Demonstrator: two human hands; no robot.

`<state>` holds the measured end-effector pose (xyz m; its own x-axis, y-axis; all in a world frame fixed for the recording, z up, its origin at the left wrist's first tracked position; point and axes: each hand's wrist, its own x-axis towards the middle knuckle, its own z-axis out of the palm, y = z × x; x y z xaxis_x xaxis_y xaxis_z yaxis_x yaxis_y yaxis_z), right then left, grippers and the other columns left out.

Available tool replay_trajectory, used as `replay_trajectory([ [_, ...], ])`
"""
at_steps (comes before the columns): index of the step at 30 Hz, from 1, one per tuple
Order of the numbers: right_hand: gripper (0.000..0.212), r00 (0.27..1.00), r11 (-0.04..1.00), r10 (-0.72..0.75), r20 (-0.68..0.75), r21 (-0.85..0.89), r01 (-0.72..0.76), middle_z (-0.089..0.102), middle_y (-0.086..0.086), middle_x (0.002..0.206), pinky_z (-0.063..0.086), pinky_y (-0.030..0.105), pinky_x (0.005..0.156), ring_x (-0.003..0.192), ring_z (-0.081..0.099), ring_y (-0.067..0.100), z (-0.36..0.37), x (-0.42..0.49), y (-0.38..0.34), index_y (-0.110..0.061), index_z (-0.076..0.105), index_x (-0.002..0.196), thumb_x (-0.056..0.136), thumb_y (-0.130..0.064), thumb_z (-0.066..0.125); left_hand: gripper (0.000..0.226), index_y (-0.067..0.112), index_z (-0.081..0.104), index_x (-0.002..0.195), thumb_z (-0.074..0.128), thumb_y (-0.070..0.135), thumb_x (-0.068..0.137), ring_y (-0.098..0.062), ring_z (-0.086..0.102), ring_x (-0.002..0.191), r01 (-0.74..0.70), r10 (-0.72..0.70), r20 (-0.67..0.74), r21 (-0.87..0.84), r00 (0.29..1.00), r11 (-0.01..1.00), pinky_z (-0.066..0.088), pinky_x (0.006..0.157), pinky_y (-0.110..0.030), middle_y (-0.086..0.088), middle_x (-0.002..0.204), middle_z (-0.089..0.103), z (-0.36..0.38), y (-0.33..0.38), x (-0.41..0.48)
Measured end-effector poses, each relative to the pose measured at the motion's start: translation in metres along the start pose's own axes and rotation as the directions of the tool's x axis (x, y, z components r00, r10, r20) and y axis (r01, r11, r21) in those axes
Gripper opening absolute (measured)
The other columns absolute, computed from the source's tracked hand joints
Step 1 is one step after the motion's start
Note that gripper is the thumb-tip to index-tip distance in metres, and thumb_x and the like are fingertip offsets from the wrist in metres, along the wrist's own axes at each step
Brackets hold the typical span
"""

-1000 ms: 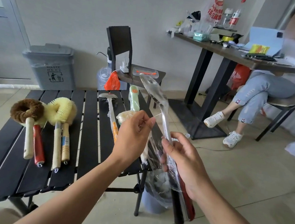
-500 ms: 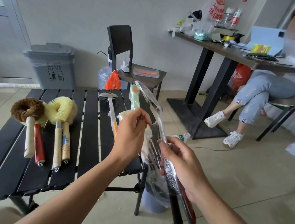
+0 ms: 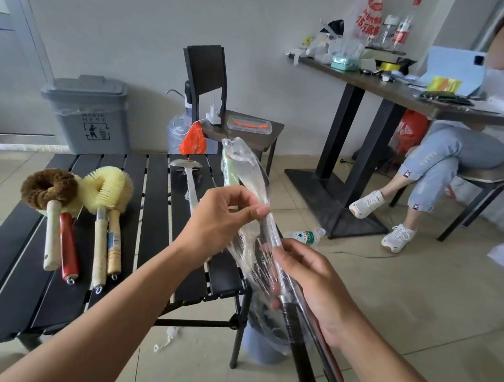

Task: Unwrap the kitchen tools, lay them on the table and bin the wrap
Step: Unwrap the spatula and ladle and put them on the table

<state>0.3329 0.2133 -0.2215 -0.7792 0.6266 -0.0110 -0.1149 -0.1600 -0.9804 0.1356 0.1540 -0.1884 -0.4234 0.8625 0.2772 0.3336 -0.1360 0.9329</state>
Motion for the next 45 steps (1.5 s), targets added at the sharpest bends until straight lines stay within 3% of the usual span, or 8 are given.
replay_trajectory([
  [5,0.029,0.999,1.000,-0.006,-0.037,0.004,0.006,0.067,0.010,0.080,0.058,0.032,0.051,0.059,0.064,0.022,0.000,0.000,-0.001,-0.011,0.078,0.112,0.094,-0.034,0.078,0.025,0.014,0.064,0.090,0.073,0.036,0.099,-0.024,0.067,0.061,-0.068,0.088,-0.046,0.339,0.995,0.938,0.052,0.057,-0.032,-0.001,0.078,0.073,-0.003,0.006,-0.001],
  [12,0.027,0.998,1.000,0.014,-0.063,0.004,-0.014,0.063,0.011,0.077,0.057,0.031,0.050,0.056,0.063,0.023,0.004,0.003,0.004,-0.011,0.079,0.110,0.094,-0.032,0.073,0.020,0.014,0.072,0.118,0.058,0.013,0.104,-0.021,0.068,0.087,-0.196,0.319,-0.079,0.642,0.945,0.741,0.056,0.076,-0.034,-0.001,0.111,0.070,0.009,0.008,-0.006],
  [17,0.033,0.997,0.998,0.054,-0.051,0.029,-0.053,0.066,0.011,0.080,0.057,0.033,0.052,0.055,0.064,0.024,0.005,0.005,0.007,-0.010,0.077,0.112,0.094,-0.037,0.078,0.013,0.019,0.073,0.098,0.063,0.011,0.095,0.000,0.062,0.071,-0.042,0.187,-0.246,0.495,0.951,0.868,0.044,0.058,-0.007,0.011,0.090,0.066,0.006,0.008,-0.005],
  [26,0.029,0.994,0.995,0.089,-0.065,0.042,-0.086,0.068,0.008,0.075,0.058,0.033,0.053,0.054,0.064,0.022,0.007,0.004,0.006,-0.015,0.081,0.101,0.088,-0.040,0.080,0.009,0.022,0.062,0.093,0.058,0.017,0.099,-0.004,0.057,0.071,-0.026,0.170,-0.246,0.497,0.954,0.867,0.037,0.058,-0.015,0.009,0.100,0.059,0.002,-0.006,-0.001],
  [33,0.017,0.986,0.983,0.152,-0.066,0.118,-0.144,0.071,0.011,0.075,0.055,0.030,0.049,0.052,0.063,0.021,0.011,-0.002,-0.001,-0.015,0.082,0.090,0.086,-0.031,0.079,0.015,0.017,0.067,0.086,0.060,0.012,0.098,0.001,0.059,0.061,0.036,0.022,-0.266,0.210,0.964,0.977,0.045,0.053,-0.013,0.006,0.082,0.070,-0.001,-0.007,0.004],
  [39,0.012,0.986,0.973,0.156,-0.063,0.180,-0.143,0.062,0.013,0.067,0.050,0.027,0.042,0.045,0.056,0.020,0.011,-0.003,-0.006,-0.015,0.083,0.082,0.086,-0.023,0.075,0.023,0.008,0.065,0.092,0.048,-0.002,0.103,-0.004,0.053,0.061,0.105,-0.121,-0.116,-0.136,0.986,0.985,0.046,0.060,-0.015,0.009,0.072,0.066,-0.010,-0.002,0.002],
  [42,0.018,0.989,0.970,0.146,-0.024,0.199,-0.139,0.063,0.013,0.073,0.051,0.028,0.044,0.049,0.056,0.018,0.007,-0.001,-0.005,-0.008,0.083,0.094,0.094,-0.021,0.071,0.026,0.007,0.066,0.094,0.047,-0.009,0.102,-0.020,0.053,0.073,0.119,-0.144,-0.081,-0.256,0.986,0.959,0.045,0.074,-0.033,-0.006,0.083,0.066,-0.010,-0.001,0.001],
  [45,0.033,0.992,0.977,0.111,-0.053,0.190,-0.099,0.062,0.008,0.073,0.051,0.026,0.045,0.049,0.055,0.015,-0.003,0.003,-0.001,0.003,0.076,0.112,0.095,-0.025,0.069,0.024,0.014,0.071,0.098,0.054,-0.003,0.100,-0.019,0.057,0.066,0.060,-0.072,-0.181,-0.069,0.981,0.996,0.050,0.064,-0.031,0.005,0.089,0.074,-0.011,-0.003,-0.002],
])
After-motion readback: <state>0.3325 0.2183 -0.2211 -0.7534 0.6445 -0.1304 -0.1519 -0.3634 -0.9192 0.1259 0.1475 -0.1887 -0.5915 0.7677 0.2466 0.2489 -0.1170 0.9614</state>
